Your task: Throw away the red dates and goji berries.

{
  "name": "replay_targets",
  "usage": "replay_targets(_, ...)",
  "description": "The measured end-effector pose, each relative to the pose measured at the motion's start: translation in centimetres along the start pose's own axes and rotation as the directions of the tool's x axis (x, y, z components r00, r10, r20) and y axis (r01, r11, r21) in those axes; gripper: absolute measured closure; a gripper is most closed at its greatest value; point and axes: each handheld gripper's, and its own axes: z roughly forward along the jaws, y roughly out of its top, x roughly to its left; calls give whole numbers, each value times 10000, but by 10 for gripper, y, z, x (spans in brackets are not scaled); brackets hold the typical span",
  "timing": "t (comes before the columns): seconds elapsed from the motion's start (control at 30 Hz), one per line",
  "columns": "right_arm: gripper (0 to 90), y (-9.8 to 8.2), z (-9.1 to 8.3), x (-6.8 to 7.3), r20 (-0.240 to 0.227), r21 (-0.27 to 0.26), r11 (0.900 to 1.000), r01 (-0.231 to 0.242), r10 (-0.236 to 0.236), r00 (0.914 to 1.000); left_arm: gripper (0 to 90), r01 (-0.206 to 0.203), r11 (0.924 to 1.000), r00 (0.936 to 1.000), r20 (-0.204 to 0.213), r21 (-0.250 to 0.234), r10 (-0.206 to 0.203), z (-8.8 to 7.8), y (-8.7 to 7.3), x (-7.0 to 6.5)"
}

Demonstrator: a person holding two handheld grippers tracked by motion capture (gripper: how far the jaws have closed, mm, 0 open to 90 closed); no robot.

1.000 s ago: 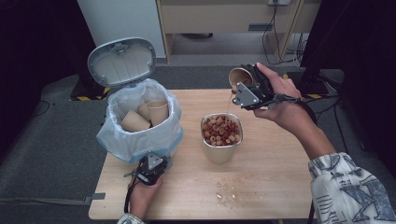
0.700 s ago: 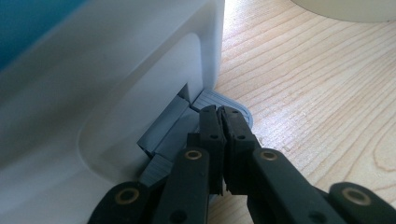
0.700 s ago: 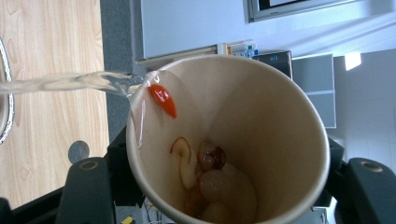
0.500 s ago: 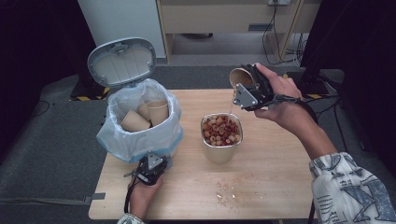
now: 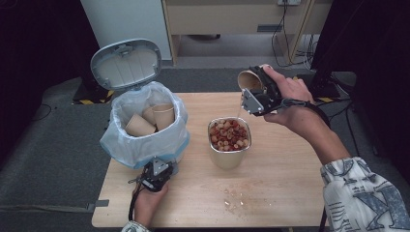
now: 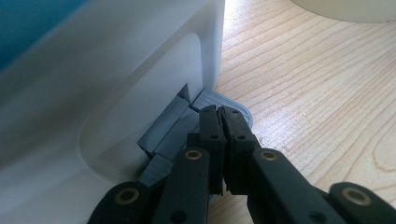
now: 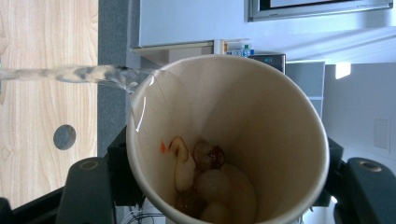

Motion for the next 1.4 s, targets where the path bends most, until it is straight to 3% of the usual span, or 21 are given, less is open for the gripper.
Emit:
replay_targets(0.2, 331, 2, 0, 3, 29, 145, 9991, 410, -410, 9992, 868, -4, 10000, 10000, -2, 1, 4, 0, 0, 0)
replay_targets(0.8, 331, 3, 0, 4, 85, 225, 9963, 827, -829, 9965, 868, -6, 10000, 10000, -8, 3, 7, 0, 0, 0)
replay_targets(1.03, 332, 9, 0, 7, 176, 463, 9845, 1690, -1700, 9853, 868, -12, 10000, 10000, -4, 3, 12, 0, 0, 0)
replay_targets(1.07, 332, 11, 0, 9, 210, 559, 9754, 2134, -2148, 9764, 868, -6, 10000, 10000, 1, 5, 6, 0, 0, 0)
replay_targets(1.2, 332, 13, 0, 13, 166, 599, 9667, 2489, -2503, 9680, 868, 0, 10000, 10000, 2, 4, 0, 0, 0, 0)
replay_targets(1.4, 333, 14, 0, 15, 226, 577, 9640, 2595, -2612, 9650, 868, 1, 10000, 10000, -5, 4, -1, 0, 0, 0)
